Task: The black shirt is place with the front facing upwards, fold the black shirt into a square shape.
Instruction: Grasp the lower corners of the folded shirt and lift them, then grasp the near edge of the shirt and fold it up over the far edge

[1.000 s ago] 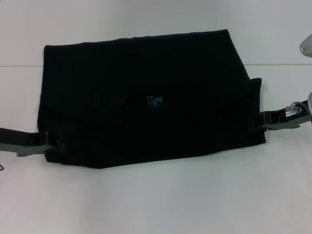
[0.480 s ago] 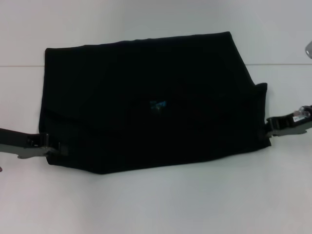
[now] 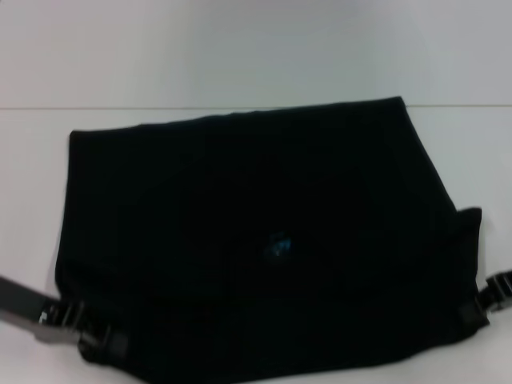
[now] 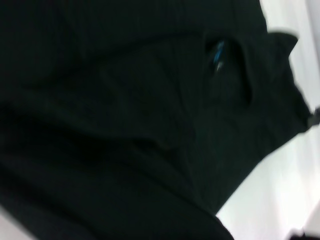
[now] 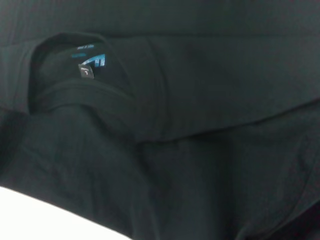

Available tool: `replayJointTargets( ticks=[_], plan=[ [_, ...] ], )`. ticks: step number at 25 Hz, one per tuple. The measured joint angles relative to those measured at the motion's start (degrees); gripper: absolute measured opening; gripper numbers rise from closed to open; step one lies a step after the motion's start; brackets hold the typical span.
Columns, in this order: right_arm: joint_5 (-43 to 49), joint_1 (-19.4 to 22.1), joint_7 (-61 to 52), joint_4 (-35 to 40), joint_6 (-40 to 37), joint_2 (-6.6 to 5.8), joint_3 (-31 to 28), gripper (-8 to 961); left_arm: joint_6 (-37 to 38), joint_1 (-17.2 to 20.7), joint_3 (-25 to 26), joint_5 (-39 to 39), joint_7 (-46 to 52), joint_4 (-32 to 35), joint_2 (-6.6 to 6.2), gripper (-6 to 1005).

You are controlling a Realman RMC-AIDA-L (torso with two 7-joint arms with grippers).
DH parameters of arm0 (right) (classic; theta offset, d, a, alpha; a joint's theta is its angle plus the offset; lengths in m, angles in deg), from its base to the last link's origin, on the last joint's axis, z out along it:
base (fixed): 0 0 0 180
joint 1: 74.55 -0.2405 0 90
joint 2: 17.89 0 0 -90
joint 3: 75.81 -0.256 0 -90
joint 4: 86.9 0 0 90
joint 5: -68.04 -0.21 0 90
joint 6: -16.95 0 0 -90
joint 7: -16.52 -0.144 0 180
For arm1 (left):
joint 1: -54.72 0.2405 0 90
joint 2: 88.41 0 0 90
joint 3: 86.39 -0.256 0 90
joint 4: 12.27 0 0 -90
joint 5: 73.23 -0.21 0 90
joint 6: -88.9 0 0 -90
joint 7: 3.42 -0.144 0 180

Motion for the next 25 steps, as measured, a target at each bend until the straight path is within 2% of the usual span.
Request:
replayJointTargets(
  ticks=[7,12,16,19,22,25],
  plan=[
    [0.2,2.4,5.9,-0.1,-9.3,0.73,0.0,26,5.8,0.2,-1.2,-2.5,0.1,-0.6,0.41,30],
    [-0.2,3.7,7.7,-0.4,-9.5,0.8,-2.6,27,6.1,0.2,0.4,-2.5,0.0,-0.3,0.09,30],
    [-0.8,3.4,9.0,-1.3,-8.3,0.2,-12.0,27,4.2,-0.5,5.6,-2.3,0.6,-0.5,-0.75,30],
    [-2.9,3.0,8.8,-3.0,-6.6,-0.91,-18.1,28,1.7,-1.3,10.5,-2.2,1.5,-0.6,-1.65,30],
    [-6.5,2.9,8.5,-5.2,-3.6,-1.94,-22.1,28,-3.3,-2.1,15.3,-2.1,2.7,-0.6,-2.32,30],
    [-11.2,2.9,8.4,-7.8,1.3,-2.41,-24.6,29,-9.8,-2.9,20.6,-1.6,2.9,-0.9,-2.12,30]
  ],
)
